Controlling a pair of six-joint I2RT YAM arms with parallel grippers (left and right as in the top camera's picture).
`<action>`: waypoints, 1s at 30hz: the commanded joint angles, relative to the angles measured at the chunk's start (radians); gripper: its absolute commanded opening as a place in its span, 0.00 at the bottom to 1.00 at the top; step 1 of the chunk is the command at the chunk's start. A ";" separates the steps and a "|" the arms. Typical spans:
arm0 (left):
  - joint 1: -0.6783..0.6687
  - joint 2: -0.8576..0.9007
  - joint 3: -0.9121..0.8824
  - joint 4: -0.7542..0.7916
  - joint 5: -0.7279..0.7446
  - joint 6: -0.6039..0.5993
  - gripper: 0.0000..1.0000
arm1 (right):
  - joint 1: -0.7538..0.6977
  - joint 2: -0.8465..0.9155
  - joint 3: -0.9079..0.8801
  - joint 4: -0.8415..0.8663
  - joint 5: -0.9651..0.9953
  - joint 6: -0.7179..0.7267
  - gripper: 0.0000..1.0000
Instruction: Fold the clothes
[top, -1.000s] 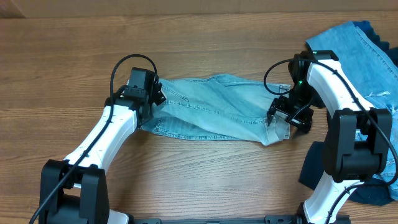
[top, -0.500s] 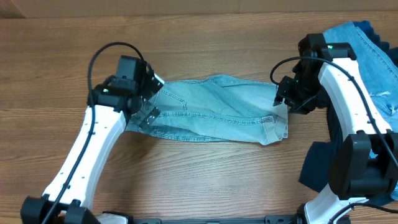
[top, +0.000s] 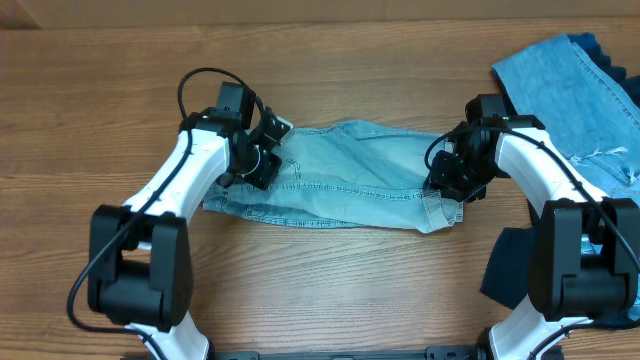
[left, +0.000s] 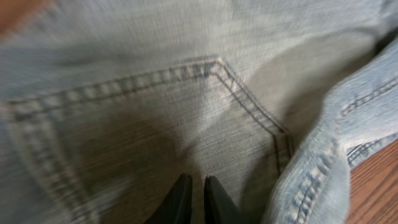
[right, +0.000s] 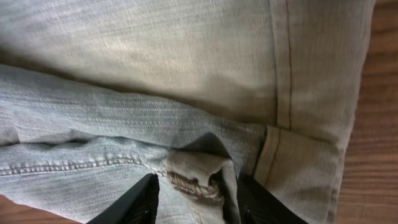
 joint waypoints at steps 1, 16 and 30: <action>0.001 0.051 0.003 -0.055 0.031 -0.035 0.10 | 0.001 -0.003 -0.019 0.017 -0.018 -0.008 0.45; 0.001 0.055 0.002 -0.150 -0.044 -0.032 0.08 | 0.006 0.064 0.080 0.029 -0.100 -0.037 0.04; 0.001 0.055 0.002 -0.157 -0.040 -0.040 0.06 | 0.011 -0.139 0.212 -0.014 -0.061 -0.170 0.04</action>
